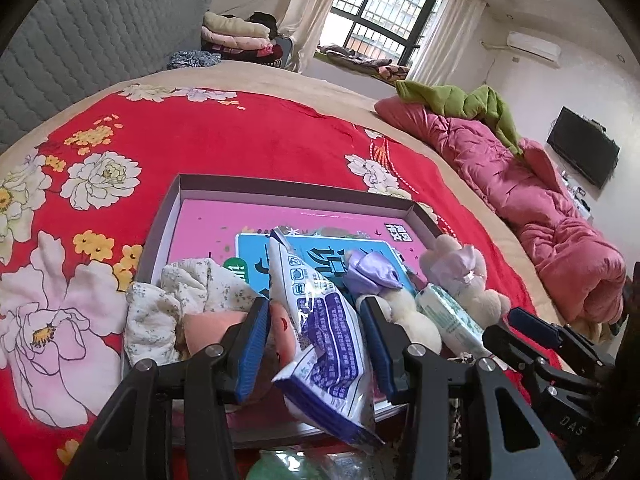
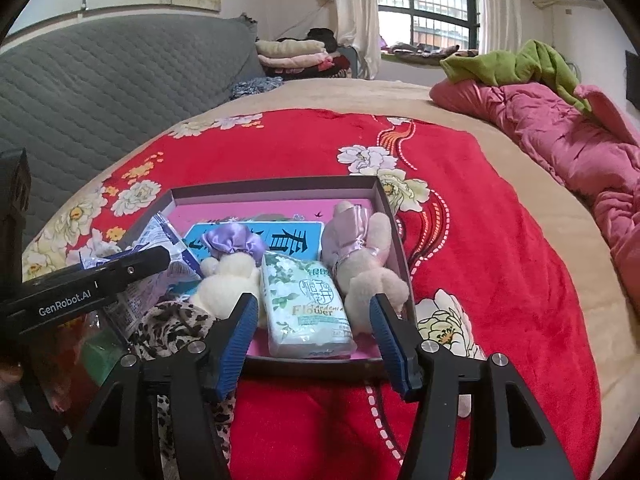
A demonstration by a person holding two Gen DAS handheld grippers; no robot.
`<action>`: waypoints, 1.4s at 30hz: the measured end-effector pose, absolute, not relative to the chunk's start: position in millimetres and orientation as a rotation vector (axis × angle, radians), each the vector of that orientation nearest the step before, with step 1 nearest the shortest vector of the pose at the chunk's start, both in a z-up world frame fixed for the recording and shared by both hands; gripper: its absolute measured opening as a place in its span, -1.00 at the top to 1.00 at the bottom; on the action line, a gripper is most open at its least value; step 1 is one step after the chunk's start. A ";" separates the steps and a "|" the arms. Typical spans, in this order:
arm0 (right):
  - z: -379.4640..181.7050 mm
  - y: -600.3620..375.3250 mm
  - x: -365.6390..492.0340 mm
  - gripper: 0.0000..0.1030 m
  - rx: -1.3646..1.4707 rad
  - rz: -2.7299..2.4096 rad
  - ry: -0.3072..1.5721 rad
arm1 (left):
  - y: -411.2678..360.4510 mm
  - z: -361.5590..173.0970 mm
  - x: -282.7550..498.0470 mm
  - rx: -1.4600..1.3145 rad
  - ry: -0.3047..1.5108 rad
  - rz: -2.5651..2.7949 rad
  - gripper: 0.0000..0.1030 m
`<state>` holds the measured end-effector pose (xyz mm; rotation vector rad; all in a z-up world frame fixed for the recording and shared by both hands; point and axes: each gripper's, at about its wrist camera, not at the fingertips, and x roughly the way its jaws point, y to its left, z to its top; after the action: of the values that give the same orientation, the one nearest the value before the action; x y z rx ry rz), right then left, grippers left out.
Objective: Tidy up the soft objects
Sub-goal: 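Open the right tool to release the tissue pack inside the box, then open the left tool to release the white snack bag inside the box, then withdraw both open tools from the box toward the items on the bedspread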
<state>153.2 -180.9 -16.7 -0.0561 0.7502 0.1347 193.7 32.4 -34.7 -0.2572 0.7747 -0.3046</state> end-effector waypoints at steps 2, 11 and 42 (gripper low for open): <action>-16.0 -181.0 153.4 -0.16 -0.054 0.136 0.751 | 34.9 -33.9 194.1 -0.261 0.772 -0.298 0.09; -11.7 -182.2 151.5 -0.17 -0.059 0.130 0.748 | 34.0 -29.5 191.3 -0.234 0.762 -0.291 -0.08; 8.2 -189.3 129.9 -0.17 -0.030 0.134 0.701 | 31.7 -27.8 149.7 -0.237 0.844 -0.415 -0.10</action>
<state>129.9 -189.3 8.2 -0.0297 0.7010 0.1343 149.7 31.7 -27.8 -0.2372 0.8442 -0.4146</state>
